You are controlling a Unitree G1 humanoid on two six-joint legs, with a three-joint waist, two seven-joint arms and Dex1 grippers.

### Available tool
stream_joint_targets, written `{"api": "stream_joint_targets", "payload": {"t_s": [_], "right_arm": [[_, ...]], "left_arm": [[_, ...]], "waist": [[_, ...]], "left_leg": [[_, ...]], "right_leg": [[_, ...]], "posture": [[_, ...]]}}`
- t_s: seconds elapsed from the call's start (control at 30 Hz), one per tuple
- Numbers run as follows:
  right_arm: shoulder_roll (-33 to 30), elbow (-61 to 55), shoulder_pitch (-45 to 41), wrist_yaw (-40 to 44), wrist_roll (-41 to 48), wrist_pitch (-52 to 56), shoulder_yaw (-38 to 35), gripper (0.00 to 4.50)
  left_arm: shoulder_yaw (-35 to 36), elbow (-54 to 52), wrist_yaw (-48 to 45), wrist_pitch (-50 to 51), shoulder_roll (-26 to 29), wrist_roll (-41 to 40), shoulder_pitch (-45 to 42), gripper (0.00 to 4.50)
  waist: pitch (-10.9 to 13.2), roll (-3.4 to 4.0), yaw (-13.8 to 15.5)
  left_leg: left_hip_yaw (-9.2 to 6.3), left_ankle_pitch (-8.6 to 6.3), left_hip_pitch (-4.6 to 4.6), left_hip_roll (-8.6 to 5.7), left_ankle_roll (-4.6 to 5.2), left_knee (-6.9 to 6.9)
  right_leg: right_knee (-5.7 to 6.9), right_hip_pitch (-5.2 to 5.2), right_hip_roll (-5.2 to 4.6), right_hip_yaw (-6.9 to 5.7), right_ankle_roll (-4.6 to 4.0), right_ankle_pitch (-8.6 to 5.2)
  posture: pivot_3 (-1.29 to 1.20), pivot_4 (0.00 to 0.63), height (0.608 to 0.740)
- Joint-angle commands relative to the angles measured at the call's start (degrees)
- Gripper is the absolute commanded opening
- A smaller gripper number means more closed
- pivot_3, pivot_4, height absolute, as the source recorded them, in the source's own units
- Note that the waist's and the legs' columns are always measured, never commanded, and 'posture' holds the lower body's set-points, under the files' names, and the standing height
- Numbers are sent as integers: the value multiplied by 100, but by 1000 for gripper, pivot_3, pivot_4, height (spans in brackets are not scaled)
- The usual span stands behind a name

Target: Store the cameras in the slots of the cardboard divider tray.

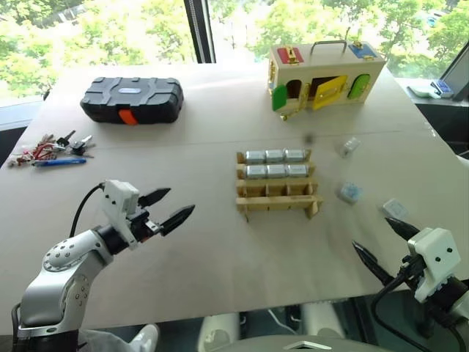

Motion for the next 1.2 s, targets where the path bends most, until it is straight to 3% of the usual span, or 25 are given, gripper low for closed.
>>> {"api": "stream_joint_targets", "payload": {"t_s": [0.03, 0.2, 0.4, 0.63, 0.87, 1.2], "right_arm": [[49, -154, -53, -231, 69, 54, -175, 4500], [-81, -144, -408, -699, 39, 821, -341, 4500], [-293, 181, -869, -776, 397, 1503, -628, 4500], [-1104, 2087, -1892, -197, 589, 1711, -793, 4500], [-1456, 3213, -2446, 270, 556, 1522, -616, 4500], [-1460, 3372, -2908, 617, 679, 1471, -312, 4500]], "left_arm": [[20, -46, -87, -168, -51, -54, -111, 4469], [-16, 117, -487, -177, -64, -283, -384, 4469], [130, 181, -1618, 96, 352, -987, -465, 4469], [-78, 119, -2753, 116, 937, -1240, -829, 4469], [-189, 222, -3088, -117, 921, -1099, -843, 4469], [-150, 407, -3371, -349, 950, -1013, -688, 4469]], "waist": [[0, 0, 2], [0, 1, 5], [1, 3, -7], [1, 4, -1], [4, 10, 0], [4, 10, -5]], "left_leg": [[0, 0, 0, 0, 0, 0], [1, 0, -1, -2, 0, 0], [5, 0, -2, -4, 0, -1], [10, 1, 0, -11, 2, 8], [10, 2, 0, -9, 5, 7], [8, 2, 8, -5, 5, 16]], "right_leg": [[0, 0, 0, 0, 0, 0], [0, 0, -2, 0, -1, 1], [0, -4, 2, -15, -19, 11], [0, 1, 1, -16, -4, 2], [0, 11, 42, -13, -20, 12], [3, 20, 44, -12, -1, 2]], "posture": [[0, 150, 740], [0, 150, 740], [0, 150, 740], [0, 150, 740], [0, 150, 740], [0, 150, 740]]}}
